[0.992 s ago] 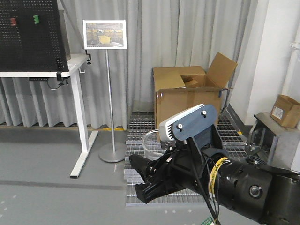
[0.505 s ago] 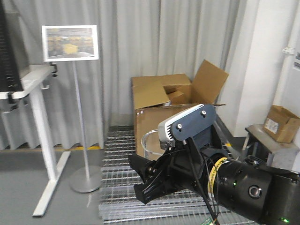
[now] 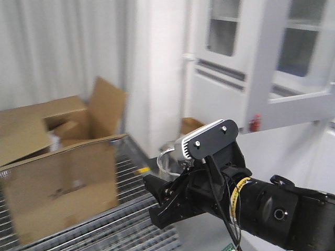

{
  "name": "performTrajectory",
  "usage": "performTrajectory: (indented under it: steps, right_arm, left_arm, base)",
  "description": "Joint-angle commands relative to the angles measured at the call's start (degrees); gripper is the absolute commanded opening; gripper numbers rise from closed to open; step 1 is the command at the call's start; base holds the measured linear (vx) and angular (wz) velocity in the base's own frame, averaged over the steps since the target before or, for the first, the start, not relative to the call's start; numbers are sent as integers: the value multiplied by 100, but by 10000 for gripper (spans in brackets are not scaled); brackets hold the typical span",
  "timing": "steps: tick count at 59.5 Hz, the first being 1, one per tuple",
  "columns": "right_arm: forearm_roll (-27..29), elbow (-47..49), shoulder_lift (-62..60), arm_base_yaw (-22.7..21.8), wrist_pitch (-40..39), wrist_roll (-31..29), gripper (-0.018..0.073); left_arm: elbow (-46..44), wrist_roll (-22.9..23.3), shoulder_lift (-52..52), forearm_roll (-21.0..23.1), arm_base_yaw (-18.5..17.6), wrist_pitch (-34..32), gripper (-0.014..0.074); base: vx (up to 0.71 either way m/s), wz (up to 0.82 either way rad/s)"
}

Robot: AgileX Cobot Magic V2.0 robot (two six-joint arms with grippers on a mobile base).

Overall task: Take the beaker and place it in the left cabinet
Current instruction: 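Carry the beaker in the right gripper toward the open cabinet, then lower the beaker with the right gripper onto the blue tray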

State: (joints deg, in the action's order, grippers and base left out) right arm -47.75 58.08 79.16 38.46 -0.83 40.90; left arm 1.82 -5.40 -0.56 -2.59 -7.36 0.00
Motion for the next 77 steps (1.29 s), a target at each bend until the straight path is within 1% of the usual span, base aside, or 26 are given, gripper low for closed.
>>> performTrajectory:
  steps: [1, 27, 77]
  right_arm:
    - [-57, 174, -194, -16, -295, -28, -1]
    - [-57, 174, -194, -16, -295, -28, -1]
    - [-57, 174, -194, -16, -290, -28, -1]
  left_arm:
    - [90, 15, -106, 18, -3, -428, 1]
    - [90, 15, -106, 18, -3, -428, 1]
    - [90, 15, -106, 18, -3, -428, 1]
  base:
    - [32, -87]
    - [32, -76]
    - [32, -51]
